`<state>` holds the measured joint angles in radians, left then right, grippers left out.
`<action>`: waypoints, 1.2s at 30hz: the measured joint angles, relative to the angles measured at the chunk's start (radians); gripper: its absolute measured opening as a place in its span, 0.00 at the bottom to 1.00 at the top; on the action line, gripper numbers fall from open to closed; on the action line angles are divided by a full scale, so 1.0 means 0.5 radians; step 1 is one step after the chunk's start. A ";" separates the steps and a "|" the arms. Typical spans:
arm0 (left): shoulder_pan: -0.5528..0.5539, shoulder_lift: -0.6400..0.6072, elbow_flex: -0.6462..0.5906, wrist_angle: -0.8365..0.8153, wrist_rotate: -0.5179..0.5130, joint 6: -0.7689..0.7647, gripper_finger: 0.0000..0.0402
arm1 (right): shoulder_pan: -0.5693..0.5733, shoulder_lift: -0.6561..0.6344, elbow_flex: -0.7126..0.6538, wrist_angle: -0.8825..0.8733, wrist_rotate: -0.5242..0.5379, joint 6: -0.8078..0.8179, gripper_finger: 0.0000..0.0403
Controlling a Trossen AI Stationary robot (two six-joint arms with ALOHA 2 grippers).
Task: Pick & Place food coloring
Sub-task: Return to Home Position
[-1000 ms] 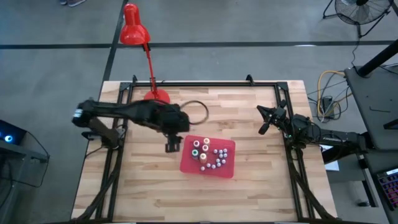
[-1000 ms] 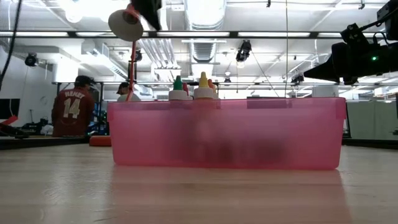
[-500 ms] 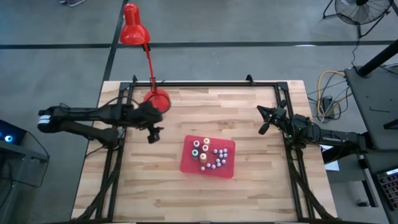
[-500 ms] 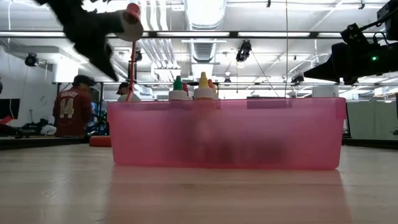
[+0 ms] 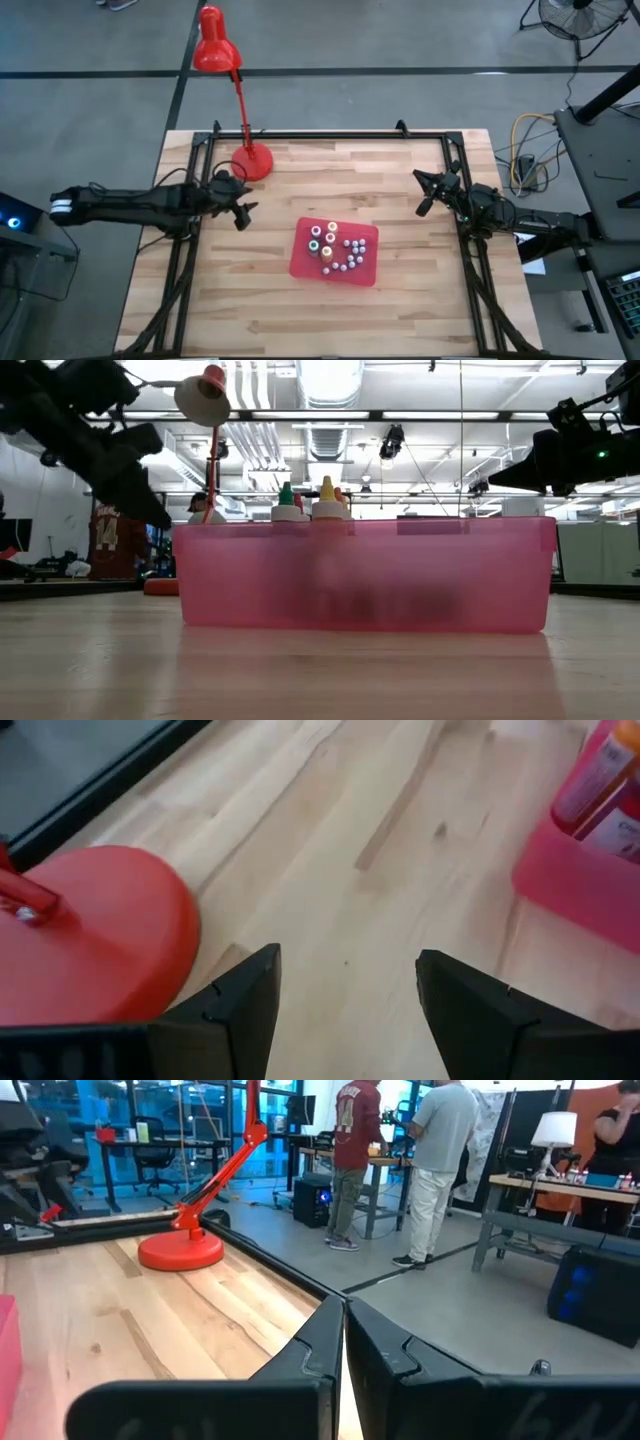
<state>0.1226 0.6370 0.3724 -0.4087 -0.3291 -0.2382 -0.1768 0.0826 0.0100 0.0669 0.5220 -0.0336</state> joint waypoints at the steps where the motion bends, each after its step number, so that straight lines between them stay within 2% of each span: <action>1: 0.001 -0.008 -0.048 0.073 0.002 0.000 0.51 | 0.000 0.000 0.000 0.000 0.000 0.004 0.02; 4: 0.021 -0.028 -0.209 0.389 0.001 0.002 0.51 | -0.001 -0.004 0.000 0.000 0.000 0.024 0.02; 7: 0.031 -0.026 -0.358 0.568 0.001 -0.001 0.51 | 0.000 -0.003 0.000 0.000 0.000 0.005 0.02; 14: 0.046 -0.114 -0.550 0.711 0.010 -0.088 0.51 | 0.000 -0.003 0.000 0.000 0.001 0.018 0.02; 19: 0.076 -0.256 -0.691 0.840 0.129 -0.148 0.51 | 0.000 -0.003 0.000 0.000 0.001 0.017 0.02; 24: 0.126 -0.345 -0.725 0.908 0.219 -0.149 0.51 | 0.000 -0.003 0.000 0.000 0.000 0.001 0.02; 33: 0.254 -0.479 -0.727 0.893 0.228 -0.275 0.51 | 0.000 -0.003 0.000 0.000 0.000 0.000 0.02; 36: 0.254 -0.571 -0.728 0.902 0.287 -0.212 0.51 | 0.000 -0.003 0.000 0.000 0.001 0.013 0.02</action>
<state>0.2497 0.3513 0.0086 0.0424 -0.1856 -0.3442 -0.1769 0.0811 0.0098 0.0669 0.5223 -0.0272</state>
